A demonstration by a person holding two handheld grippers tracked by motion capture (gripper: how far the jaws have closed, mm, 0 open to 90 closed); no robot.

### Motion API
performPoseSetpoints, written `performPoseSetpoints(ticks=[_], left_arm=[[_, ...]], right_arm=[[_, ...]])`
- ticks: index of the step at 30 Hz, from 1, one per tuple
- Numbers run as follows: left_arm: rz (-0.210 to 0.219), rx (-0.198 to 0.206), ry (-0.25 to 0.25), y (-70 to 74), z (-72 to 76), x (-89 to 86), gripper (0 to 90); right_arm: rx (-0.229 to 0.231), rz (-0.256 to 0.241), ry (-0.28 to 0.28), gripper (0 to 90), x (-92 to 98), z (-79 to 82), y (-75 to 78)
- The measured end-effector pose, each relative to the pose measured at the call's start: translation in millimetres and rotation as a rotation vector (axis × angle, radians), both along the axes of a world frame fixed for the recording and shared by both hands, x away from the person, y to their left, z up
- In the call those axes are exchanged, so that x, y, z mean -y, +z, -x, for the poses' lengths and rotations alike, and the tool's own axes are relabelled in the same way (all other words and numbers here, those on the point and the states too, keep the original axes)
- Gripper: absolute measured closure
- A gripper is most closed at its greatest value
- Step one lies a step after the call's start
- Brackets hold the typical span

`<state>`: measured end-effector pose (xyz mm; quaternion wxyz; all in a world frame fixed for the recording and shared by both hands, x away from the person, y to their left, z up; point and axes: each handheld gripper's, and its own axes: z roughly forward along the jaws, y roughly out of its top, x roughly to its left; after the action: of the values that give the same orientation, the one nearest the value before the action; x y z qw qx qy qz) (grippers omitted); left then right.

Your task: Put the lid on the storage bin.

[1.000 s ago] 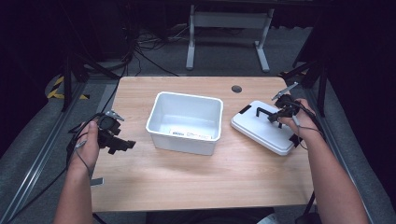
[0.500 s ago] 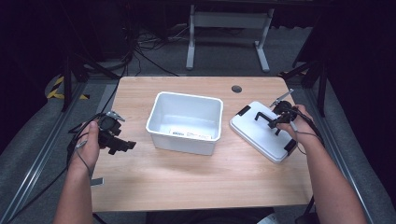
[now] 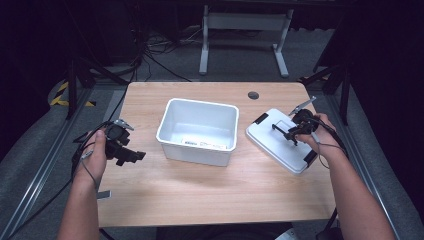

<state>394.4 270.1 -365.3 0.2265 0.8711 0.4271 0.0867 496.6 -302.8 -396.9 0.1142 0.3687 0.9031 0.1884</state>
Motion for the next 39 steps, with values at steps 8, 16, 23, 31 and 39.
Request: performPoseSetpoints(ticks=[8,16,23,31,39], left_arm=[[-0.005,0.001,0.008,0.9,4.0,-4.0,20.3],[-0.001,0.006,0.009,1.3,6.1,-4.5,20.3],[0.001,0.005,-0.004,1.8,2.4,-0.3,20.3],[-0.007,-0.004,-0.012,0.9,0.6,1.9,20.1],[-0.014,-0.005,-0.016,0.5,1.5,3.0,20.0]], right_arm=[[0.044,-0.085,-0.01,57.1,-2.7,14.7,25.3],[0.068,-0.173,0.035,54.2,-13.2,36.4,43.2],[0.069,-0.235,0.077,51.7,-24.0,56.9,40.6],[0.067,-0.266,0.096,50.5,-30.0,76.8,29.2],[0.021,-0.247,0.133,49.9,-39.8,87.8,12.5]])
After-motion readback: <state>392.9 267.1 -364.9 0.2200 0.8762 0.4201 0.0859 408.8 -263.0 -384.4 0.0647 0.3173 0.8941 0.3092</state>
